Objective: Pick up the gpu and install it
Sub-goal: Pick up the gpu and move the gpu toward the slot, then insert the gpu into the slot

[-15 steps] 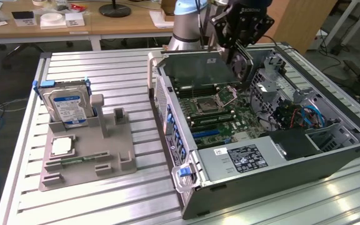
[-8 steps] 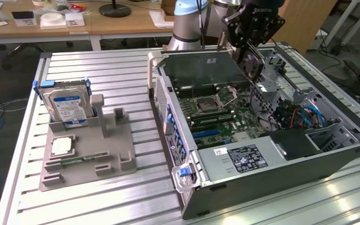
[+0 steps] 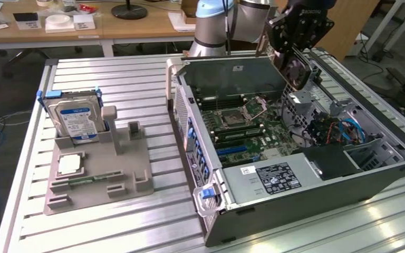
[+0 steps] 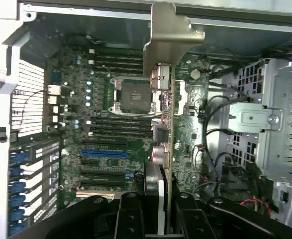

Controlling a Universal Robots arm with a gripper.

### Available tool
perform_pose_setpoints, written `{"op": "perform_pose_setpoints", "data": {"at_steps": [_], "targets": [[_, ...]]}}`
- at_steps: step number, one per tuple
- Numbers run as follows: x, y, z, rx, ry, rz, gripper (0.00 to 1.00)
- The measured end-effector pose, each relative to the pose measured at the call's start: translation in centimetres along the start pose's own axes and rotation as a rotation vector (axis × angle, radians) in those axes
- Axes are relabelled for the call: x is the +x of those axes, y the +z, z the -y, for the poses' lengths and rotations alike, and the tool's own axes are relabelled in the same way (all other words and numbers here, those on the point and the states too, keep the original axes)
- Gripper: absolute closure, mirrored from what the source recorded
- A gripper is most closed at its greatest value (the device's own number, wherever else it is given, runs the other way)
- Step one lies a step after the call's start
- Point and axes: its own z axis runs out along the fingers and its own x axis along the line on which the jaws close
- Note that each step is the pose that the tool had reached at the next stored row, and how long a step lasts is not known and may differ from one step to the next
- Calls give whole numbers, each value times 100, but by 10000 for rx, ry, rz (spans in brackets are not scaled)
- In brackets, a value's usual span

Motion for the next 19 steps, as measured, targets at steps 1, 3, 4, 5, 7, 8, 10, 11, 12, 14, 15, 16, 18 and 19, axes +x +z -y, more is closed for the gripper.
{"op": "perform_pose_setpoints", "data": {"at_steps": [1, 3, 4, 5, 7, 8, 10, 11, 12, 14, 15, 16, 18, 19], "targets": [[-1, 0, 0, 0, 0, 0, 72], [-1, 1, 0, -1, 2, 0, 72], [-1, 0, 0, 0, 2, 0, 72], [-1, 1, 0, -1, 2, 1, 72], [-1, 1, 0, -1, 3, 1, 72], [-2, 1, 0, 0, 2, 0, 72], [-2, 1, 0, 0, 2, 1, 72], [-2, 0, 0, 0, 2, 0, 72], [-2, 1, 0, -1, 2, 1, 72], [-2, 0, 0, 0, 2, 1, 72], [-2, 1, 0, 0, 2, 0, 72], [-2, 1, 0, 0, 2, 1, 72], [-2, 1, 0, 0, -3, 0, 72], [-2, 1, 0, -1, -23, 0, 72]]}}
